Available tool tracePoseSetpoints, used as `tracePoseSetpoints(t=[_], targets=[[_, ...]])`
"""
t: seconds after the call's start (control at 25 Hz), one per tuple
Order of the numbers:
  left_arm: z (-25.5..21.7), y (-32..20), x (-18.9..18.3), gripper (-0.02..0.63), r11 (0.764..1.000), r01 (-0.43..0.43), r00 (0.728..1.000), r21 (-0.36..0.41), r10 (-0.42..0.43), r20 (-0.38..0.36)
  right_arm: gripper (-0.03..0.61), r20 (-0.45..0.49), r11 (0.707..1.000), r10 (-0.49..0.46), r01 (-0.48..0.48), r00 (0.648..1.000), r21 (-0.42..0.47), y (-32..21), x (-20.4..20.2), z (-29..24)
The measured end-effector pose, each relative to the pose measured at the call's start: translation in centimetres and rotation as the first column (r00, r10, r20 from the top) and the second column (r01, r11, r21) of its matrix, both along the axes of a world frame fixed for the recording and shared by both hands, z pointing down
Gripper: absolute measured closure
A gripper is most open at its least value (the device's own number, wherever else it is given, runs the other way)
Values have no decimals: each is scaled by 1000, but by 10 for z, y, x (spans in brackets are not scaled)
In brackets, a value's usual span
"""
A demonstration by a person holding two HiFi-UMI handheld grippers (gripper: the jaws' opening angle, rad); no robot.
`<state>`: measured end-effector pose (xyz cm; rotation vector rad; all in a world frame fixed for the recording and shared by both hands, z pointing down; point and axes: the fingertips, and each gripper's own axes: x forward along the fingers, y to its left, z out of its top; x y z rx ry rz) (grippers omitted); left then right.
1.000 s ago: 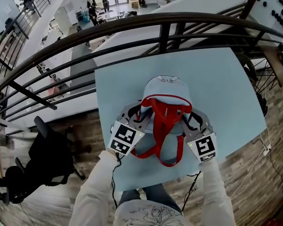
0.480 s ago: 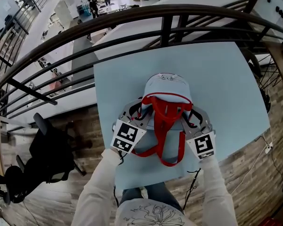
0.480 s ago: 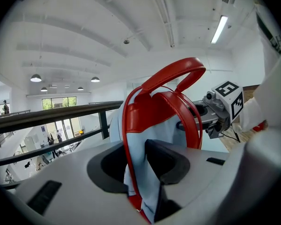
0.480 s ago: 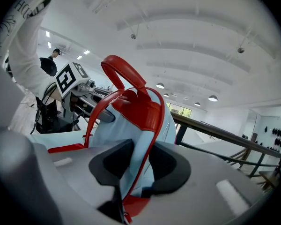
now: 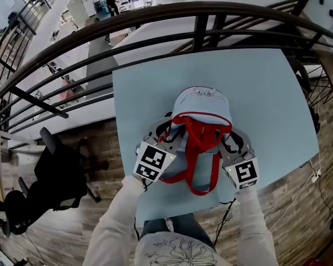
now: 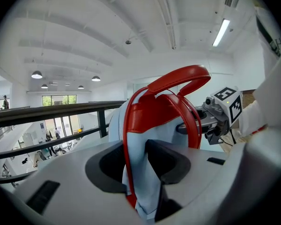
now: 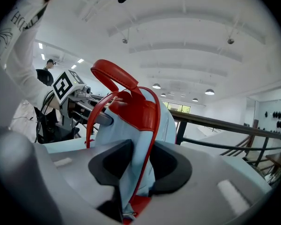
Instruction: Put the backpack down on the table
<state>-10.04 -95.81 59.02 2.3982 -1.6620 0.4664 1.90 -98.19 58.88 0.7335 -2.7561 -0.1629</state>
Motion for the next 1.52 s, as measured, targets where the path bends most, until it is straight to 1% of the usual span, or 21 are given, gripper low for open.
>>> tracePoseSetpoints(t=[0.2,0.32,0.44,0.52,0.56,0.6,0.68,0.8,0.96,1.04,1.12,1.16,1.32,1.4,1.44,1.52], targets=[[2,8,4,480,1000,4,1000,-6,-4,-12,437,-3,1000,7,-7,1000,-16,6,5,4],[4,16,5,468,1000,10,1000,-15,-10,-10,425,-4,1000,12,-12,1000,-18,13,6,4],[4,23,5,463,1000,16,1000,-16,-17,-12,413,-32,999,21,-22,999,-27,19,10,7],[1,29,4,463,999,31,999,-13,-31,-20,399,-42,999,15,-17,999,-49,25,13,10],[0,33,1,463,999,43,999,-8,-43,-24,381,-35,998,11,-14,999,-60,29,13,9],[-3,37,-2,463,999,54,998,-1,-54,-26,370,-24,998,14,-15,1000,-68,33,14,7],[-11,43,-5,463,998,66,997,17,-65,-34,367,6,996,33,-32,999,-83,36,18,1],[-28,55,-2,463,996,75,996,43,-73,-53,367,76,989,76,-66,994,-131,44,31,-10],[-54,73,-2,463,991,123,987,53,-116,-115,367,185,978,139,-106,973,-180,56,41,-41],[-69,80,-3,463,987,150,978,62,-139,-155,386,207,973,181,-144,961,-180,59,44,-58],[-86,89,-3,463,984,159,972,81,-142,-188,464,231,968,222,-186,947,-165,64,46,-75],[-95,94,-3,463,982,161,969,94,-140,-202,482,245,967,234,-199,941,-160,68,46,-83],[-129,111,-10,478,969,198,958,149,-159,-238,482,296,963,260,-225,919,-148,87,42,-118],[-141,120,-15,502,959,230,952,165,-187,-241,489,317,959,281,-253,906,-128,97,42,-134],[-146,125,-16,513,954,246,949,172,-201,-242,509,326,956,293,-268,899,-120,101,42,-140],[-153,136,-20,544,944,275,942,182,-226,-249,512,341,950,313,-289,887,-120,111,41,-148]])
